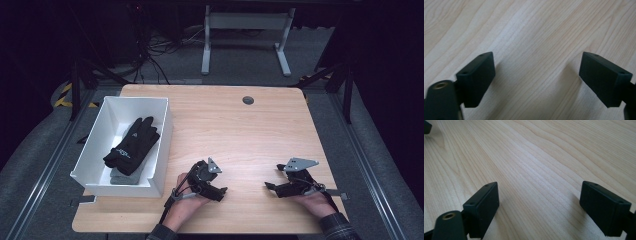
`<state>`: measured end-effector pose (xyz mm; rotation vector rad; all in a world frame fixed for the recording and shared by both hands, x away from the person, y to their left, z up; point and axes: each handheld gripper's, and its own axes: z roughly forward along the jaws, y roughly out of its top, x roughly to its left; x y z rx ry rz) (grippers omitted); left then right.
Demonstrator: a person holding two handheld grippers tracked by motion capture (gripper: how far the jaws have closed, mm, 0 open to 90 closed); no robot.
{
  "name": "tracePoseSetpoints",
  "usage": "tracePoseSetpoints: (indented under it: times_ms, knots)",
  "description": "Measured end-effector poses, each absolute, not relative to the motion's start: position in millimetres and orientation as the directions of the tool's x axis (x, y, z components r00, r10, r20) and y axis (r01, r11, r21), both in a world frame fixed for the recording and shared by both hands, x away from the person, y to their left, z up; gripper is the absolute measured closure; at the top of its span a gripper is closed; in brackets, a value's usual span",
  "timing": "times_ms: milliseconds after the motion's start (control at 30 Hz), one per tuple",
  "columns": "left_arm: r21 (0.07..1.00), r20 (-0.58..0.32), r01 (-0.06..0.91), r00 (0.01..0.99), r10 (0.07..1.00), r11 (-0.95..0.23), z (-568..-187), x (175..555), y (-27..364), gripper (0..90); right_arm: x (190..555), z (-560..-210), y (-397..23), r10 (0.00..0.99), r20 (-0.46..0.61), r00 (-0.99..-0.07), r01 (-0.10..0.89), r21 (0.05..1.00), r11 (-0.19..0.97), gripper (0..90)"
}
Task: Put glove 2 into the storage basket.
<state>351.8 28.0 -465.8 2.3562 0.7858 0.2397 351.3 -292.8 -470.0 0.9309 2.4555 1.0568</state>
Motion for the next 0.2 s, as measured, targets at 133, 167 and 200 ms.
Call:
tracePoseSetpoints:
  times_ms: [133, 167, 200]
  knots:
    - [0.624, -0.016, 0.461, 0.815, 0.579, -0.631, -467.4, 350.9, 27.7, 8.1, 351.3, -470.0, -292.8, 0.671, -0.026, -0.741, 0.443, 0.733, 0.517, 16.3]
    - [0.634, -0.019, 0.448, 0.823, 0.567, -0.630, -469.8, 351.4, 28.4, 5.9, 351.3, -470.1, -293.0, 0.670, -0.027, -0.742, 0.441, 0.733, 0.517, 16.3]
    - [0.634, -0.019, 0.448, 0.823, 0.567, -0.630, -469.8, 351.4, 28.4, 4.1, 351.3, -470.1, -293.0, 0.670, -0.027, -0.742, 0.441, 0.733, 0.517, 16.3]
